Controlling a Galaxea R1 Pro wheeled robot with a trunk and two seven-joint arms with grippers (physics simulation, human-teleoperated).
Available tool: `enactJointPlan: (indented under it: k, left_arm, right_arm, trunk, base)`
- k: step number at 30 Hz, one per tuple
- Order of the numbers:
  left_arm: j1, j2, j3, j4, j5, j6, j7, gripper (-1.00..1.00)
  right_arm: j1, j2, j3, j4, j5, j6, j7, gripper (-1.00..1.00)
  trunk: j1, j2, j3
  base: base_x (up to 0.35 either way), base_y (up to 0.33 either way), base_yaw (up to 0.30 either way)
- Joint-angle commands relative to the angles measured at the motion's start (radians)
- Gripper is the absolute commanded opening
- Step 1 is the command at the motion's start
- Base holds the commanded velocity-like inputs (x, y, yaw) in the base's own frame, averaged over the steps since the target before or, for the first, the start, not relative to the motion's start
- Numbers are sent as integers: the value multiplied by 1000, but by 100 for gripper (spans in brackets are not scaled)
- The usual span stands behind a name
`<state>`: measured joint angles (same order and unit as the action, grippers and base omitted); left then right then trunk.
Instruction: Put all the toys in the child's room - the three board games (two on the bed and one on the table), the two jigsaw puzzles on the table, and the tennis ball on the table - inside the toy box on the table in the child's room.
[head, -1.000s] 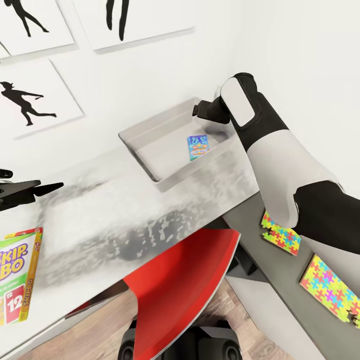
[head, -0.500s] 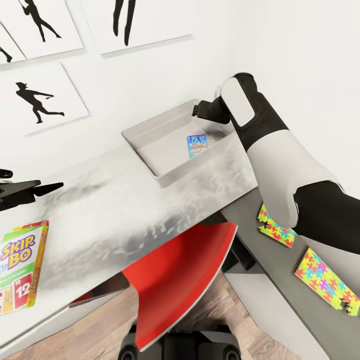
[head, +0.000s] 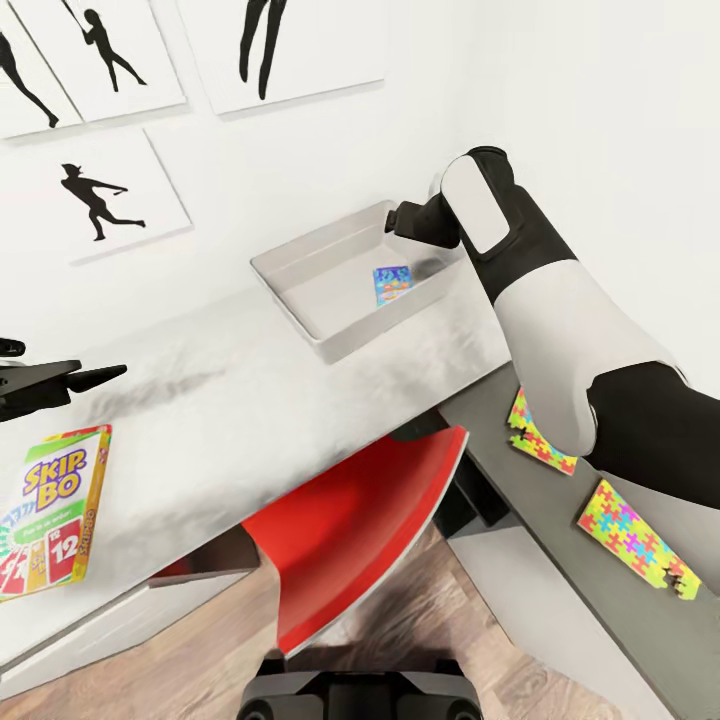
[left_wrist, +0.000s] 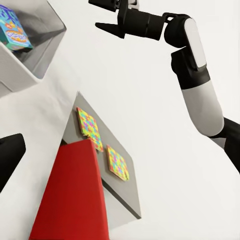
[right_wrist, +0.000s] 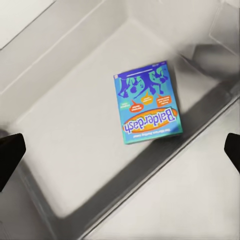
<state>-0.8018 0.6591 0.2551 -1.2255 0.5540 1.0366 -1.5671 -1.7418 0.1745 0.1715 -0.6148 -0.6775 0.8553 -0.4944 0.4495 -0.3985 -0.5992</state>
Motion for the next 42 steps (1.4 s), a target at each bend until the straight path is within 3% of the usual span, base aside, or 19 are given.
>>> enactJointPlan:
  k: [1,42]
  left_arm:
    - [0,0,0,0,0,11,-4,100]
    - [0,-1,-2,0,-2,11,-4,100]
  right_arm:
    - [-1,0,2,0,-8,1,-9,100]
    - [3,0,2,-3,-8,2,-9,100]
  trunk:
    - [0,-1,0]
    - [0,-1,68]
  base:
    - [-38,0,0]
    - [-3,0,0]
